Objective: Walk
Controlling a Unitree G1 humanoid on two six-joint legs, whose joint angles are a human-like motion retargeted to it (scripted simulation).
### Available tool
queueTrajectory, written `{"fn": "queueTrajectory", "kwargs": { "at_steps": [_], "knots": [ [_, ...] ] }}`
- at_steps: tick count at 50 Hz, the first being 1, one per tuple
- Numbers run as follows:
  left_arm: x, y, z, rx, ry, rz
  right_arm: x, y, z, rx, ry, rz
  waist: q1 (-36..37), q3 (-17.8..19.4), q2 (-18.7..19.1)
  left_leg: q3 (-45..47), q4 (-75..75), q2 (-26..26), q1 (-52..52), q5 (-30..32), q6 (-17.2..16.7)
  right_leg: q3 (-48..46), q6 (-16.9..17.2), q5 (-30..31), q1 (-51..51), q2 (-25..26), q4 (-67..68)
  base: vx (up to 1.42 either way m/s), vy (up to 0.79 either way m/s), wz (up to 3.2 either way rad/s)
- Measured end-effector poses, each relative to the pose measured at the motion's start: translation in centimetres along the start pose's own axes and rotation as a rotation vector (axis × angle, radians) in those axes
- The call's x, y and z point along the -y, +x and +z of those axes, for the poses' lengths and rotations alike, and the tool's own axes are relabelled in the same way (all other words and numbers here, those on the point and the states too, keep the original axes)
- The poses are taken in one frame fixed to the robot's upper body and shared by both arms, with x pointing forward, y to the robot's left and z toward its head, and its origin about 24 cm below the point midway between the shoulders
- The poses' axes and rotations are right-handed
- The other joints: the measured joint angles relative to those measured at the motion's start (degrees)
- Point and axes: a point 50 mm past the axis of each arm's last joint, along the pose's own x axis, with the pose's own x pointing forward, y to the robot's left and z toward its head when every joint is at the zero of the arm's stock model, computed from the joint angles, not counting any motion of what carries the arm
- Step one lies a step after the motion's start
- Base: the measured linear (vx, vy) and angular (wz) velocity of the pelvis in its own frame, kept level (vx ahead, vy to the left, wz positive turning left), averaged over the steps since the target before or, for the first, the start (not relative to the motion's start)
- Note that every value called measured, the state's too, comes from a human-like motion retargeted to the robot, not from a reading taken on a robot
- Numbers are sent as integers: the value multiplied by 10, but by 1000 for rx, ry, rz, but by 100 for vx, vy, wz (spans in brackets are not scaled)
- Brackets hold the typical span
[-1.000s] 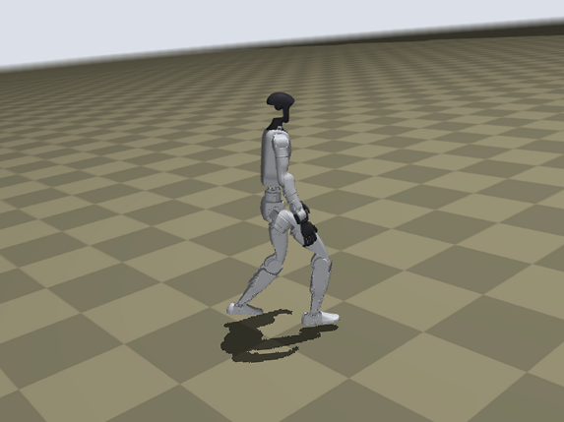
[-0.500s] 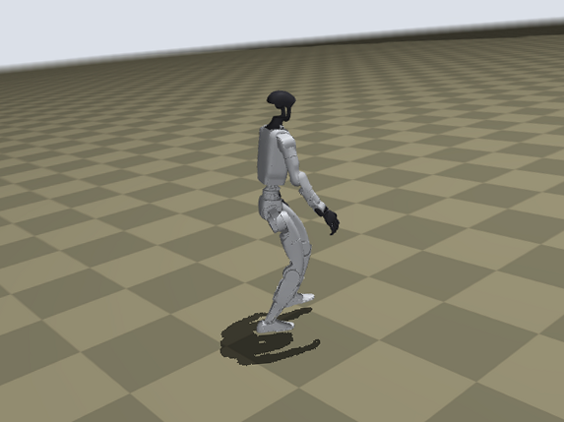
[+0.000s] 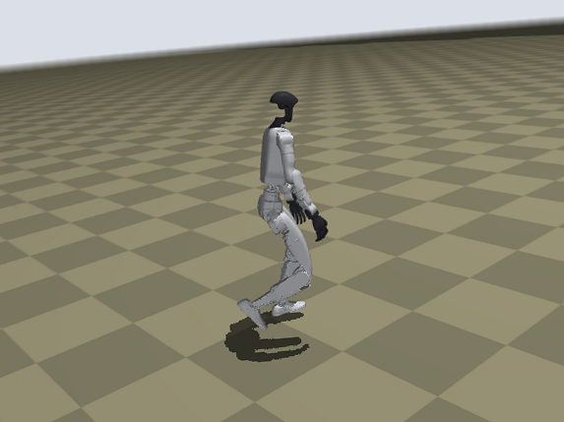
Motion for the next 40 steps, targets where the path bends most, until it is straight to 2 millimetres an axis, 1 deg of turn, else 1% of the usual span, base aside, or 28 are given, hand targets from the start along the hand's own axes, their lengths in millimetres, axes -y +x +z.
{"fn": "queueTrajectory", "kwargs": {
  "at_steps": [4,8,11,15,18,20,22,26,30,33,35,37,40],
  "knots": [
    [-11,2,13,34,-16,49,6,1,11,48,5,-26,-14,0,16,-9,2,9,21,-29,-4,-10,-14,-45,-53,15,-27,35,8,-12],
    [-16,2,23,62,-48,78,6,1,20,89,-6,-28,-24,-1,36,-19,-21,21,53,-45,-15,-28,-19,-79,-95,42,-121,35,4,-17],
    [-15,3,26,77,-65,82,0,1,22,104,-17,-12,-27,-6,50,-27,-48,29,81,-51,-23,-39,-11,-74,-118,68,-216,36,2,-18],
    [-9,2,25,86,-75,70,-8,0,18,100,-34,18,-25,-14,68,-35,-82,42,120,-61,-32,-49,9,-36,-135,107,-348,36,0,-23],
    [-6,2,20,85,-73,60,-13,-2,11,87,-35,31,-20,-17,79,-36,-91,52,149,-77,-36,-53,24,-6,-138,132,-438,36,-3,-22],
    [-3,1,15,75,-68,54,-16,-3,4,69,-32,36,-20,-18,79,-35,-67,53,155,-96,-38,-50,32,0,-155,136,-455,36,-5,-13],
    [-4,0,11,68,-54,52,-16,-5,-4,50,-27,30,-15,-16,88,-37,-75,60,183,-107,-40,-57,36,21,-137,153,-520,41,-5,-16],
    [1,-1,-2,34,-25,47,-17,-10,-27,-17,-10,10,-15,-21,94,-40,-26,65,201,-140,-47,-53,36,27,-159,154,-506,43,-7,2],
    [8,-4,-16,-7,-15,38,-15,-18,-54,-108,4,-24,-17,-19,105,-54,16,71,235,-146,-59,-45,24,40,-158,156,-449,50,-7,15],
    [18,-6,-27,-46,-23,27,-13,-24,-73,-178,9,-48,-15,-11,117,-78,74,76,254,-122,-78,-36,5,31,-149,166,-383,50,-8,4],
    [24,-7,-31,-66,-28,15,-10,-27,-80,-210,5,-68,-14,5,131,-101,125,85,266,-71,-105,-37,-12,12,-124,182,-354,49,-8,-4],
    [29,-8,-36,-86,-26,3,-8,-28,-84,-229,-5,-82,-9,9,145,-112,197,103,251,-14,-124,-39,-32,-11,-111,199,-331,46,-7,-9],
    [34,-8,-37,-96,-14,-12,-3,-27,-83,-232,-27,-110,0,7,160,-115,299,138,204,69,-132,-44,-56,-43,-92,221,-318,44,-7,-6]
  ]
}}
